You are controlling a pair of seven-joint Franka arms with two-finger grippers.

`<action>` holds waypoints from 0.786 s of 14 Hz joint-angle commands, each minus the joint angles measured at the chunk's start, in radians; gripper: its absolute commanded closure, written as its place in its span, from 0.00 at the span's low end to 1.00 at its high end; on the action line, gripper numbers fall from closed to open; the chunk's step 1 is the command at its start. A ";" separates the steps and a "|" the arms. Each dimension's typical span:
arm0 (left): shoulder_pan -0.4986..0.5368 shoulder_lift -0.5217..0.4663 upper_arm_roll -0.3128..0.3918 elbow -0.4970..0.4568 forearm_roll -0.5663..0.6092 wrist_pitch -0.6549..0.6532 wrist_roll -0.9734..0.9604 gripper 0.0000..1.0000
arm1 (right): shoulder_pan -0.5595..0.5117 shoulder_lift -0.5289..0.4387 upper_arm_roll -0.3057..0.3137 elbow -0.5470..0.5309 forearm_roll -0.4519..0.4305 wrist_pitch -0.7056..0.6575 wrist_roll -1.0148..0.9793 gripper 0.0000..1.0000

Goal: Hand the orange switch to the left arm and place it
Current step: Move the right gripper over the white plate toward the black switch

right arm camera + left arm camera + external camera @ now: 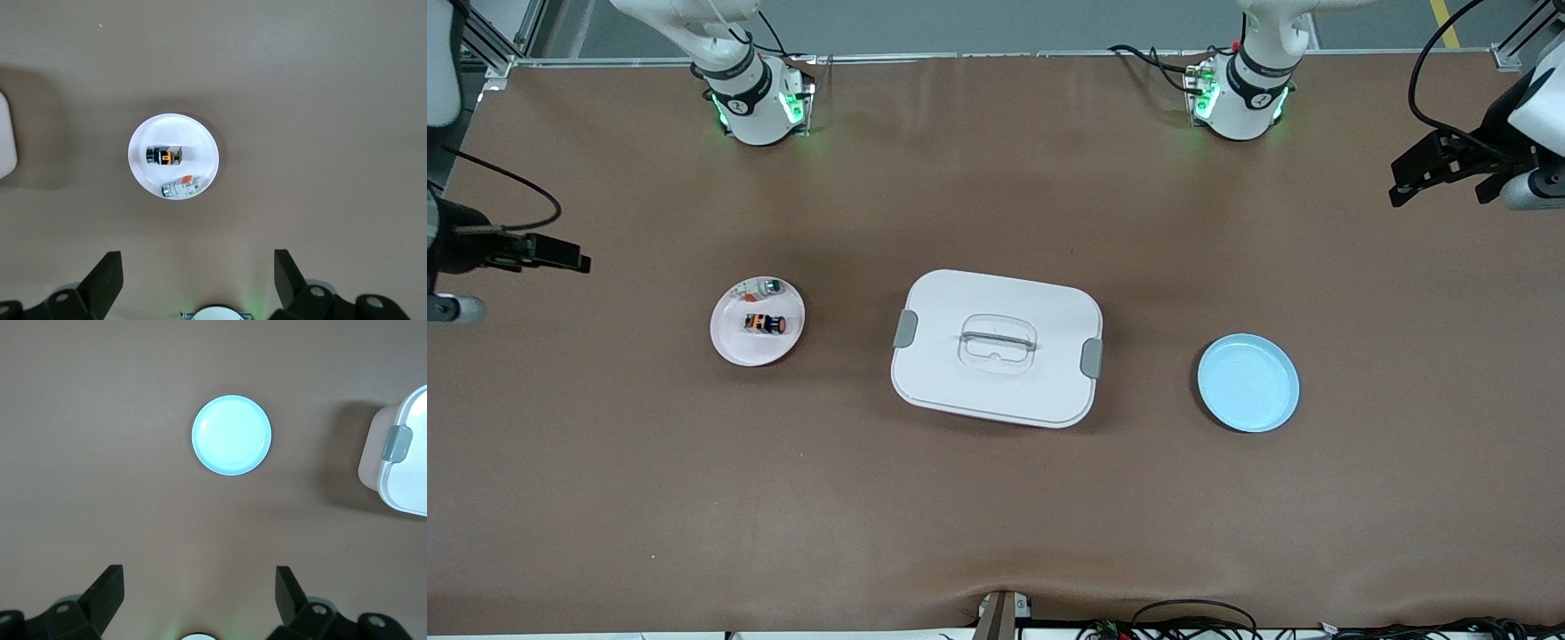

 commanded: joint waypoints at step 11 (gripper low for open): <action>0.001 0.003 -0.001 0.021 0.015 -0.017 -0.002 0.00 | 0.085 0.042 0.008 -0.440 0.052 0.613 0.041 0.00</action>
